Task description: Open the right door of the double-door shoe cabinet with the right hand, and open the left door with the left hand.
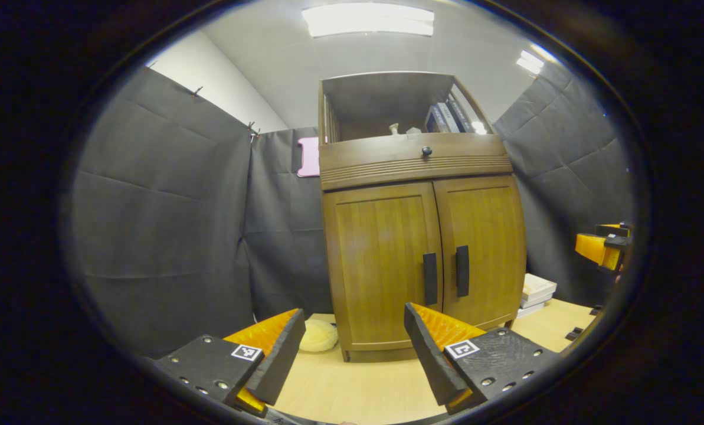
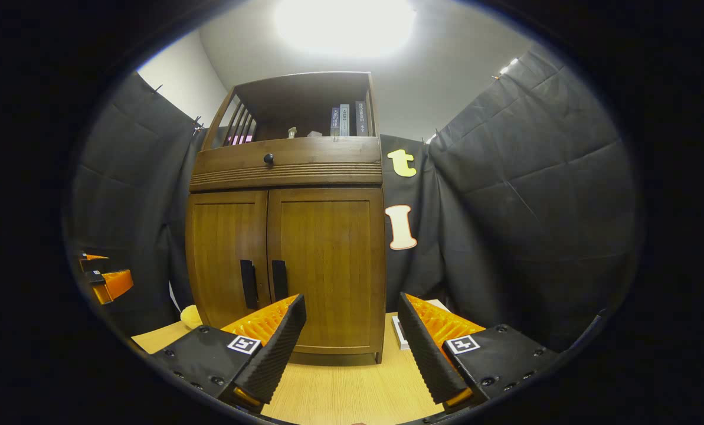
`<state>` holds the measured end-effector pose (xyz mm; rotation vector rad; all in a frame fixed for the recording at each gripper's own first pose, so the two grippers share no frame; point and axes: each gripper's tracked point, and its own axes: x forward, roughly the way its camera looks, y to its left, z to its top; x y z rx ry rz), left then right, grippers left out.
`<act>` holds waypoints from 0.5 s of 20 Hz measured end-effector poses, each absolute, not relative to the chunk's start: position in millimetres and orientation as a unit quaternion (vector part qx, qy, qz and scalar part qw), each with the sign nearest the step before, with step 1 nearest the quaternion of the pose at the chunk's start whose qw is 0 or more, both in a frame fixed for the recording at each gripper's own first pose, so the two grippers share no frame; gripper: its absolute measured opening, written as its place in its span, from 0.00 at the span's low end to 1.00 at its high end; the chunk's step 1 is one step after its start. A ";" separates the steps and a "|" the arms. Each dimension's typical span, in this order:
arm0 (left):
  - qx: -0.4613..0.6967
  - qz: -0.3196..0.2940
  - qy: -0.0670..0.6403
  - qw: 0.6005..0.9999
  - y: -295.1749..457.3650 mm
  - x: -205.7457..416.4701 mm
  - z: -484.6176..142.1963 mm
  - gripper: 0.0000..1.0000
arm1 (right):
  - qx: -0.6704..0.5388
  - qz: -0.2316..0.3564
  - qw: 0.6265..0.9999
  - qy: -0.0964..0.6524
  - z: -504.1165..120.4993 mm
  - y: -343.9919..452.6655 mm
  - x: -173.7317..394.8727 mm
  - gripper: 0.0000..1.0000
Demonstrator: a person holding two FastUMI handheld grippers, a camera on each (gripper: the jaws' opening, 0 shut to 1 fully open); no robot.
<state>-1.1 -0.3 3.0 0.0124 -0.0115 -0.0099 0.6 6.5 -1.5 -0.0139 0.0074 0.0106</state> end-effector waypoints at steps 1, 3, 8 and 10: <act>0.006 -0.005 -0.006 1.000 -0.3 -1.9 2.8 0.99 | -0.008 0.007 1.000 0.003 -0.9 8.2 1.0 0.98; 0.007 -0.005 -0.008 1.000 1.0 -2.6 4.7 0.99 | -0.009 0.010 1.000 0.003 -1.8 11.1 0.6 0.96; 0.011 -0.004 -0.011 1.000 5.8 -4.4 7.6 0.99 | -0.007 0.020 1.000 0.007 -4.7 21.2 6.5 0.98; 0.014 -0.002 -0.012 1.000 9.5 -7.7 9.7 0.99 | -0.005 0.025 1.000 0.009 -6.3 26.9 13.6 0.98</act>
